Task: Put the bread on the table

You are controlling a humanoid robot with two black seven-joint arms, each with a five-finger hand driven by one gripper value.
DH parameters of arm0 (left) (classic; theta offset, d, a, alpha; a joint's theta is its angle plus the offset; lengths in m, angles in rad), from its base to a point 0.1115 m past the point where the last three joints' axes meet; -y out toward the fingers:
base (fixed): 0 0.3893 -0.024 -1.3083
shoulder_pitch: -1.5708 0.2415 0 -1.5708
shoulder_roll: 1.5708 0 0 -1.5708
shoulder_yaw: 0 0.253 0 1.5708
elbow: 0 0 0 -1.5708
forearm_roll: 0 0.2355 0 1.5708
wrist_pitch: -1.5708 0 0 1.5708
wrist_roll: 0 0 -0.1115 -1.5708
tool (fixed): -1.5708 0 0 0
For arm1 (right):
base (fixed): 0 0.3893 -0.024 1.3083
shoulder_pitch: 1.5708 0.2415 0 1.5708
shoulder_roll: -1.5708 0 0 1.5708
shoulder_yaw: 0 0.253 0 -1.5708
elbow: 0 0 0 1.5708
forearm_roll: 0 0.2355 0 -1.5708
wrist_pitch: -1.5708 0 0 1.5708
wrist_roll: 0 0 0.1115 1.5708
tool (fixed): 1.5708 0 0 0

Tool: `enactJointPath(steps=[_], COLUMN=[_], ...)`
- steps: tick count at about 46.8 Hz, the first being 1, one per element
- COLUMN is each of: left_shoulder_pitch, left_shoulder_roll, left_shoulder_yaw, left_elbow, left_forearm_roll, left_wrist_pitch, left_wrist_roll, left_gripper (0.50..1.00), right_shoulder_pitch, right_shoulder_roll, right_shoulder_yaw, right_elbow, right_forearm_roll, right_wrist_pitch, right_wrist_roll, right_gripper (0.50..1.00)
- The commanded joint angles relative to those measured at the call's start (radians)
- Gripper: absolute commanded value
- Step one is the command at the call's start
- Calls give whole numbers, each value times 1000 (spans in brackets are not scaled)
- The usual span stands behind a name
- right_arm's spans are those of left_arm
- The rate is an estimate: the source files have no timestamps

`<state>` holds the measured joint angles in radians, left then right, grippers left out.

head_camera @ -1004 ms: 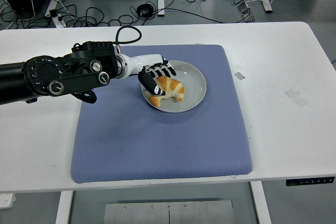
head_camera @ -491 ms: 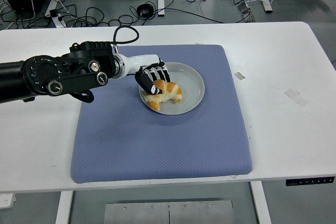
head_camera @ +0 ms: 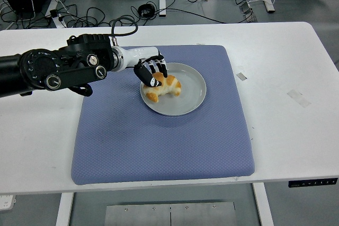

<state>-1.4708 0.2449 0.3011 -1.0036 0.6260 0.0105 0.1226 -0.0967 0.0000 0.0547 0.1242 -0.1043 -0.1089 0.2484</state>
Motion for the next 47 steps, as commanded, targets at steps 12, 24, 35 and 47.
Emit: enactJointPath(steps=[12,24,35,47], left_shoulder_pitch=[-25,-14,3,49], left_shoulder_roll=[36,77,103,117], left_shoulder_yaw=[-5,-2,-2,-5], left_elbow=[65,76,106,157], left_forearm_roll=[0,0,0,0], left_wrist_pitch=[-12,-12,-14,-14], left_wrist_roll=[-1,-5,-14,-15], left_gripper=[500,500,500,500], right_shoulder_pitch=[0,0,0,0], right_shoulder_roll=[0,0,0,0], right_shoulder_yaw=[-1,-1,1,1], right_elbow=[0,0,0,0], right_forearm_roll=[0,0,0,0], right_wrist_pitch=[0,0,0,0], right_wrist_roll=[0,0,0,0], right_gripper=[1000,1000,1000,1000])
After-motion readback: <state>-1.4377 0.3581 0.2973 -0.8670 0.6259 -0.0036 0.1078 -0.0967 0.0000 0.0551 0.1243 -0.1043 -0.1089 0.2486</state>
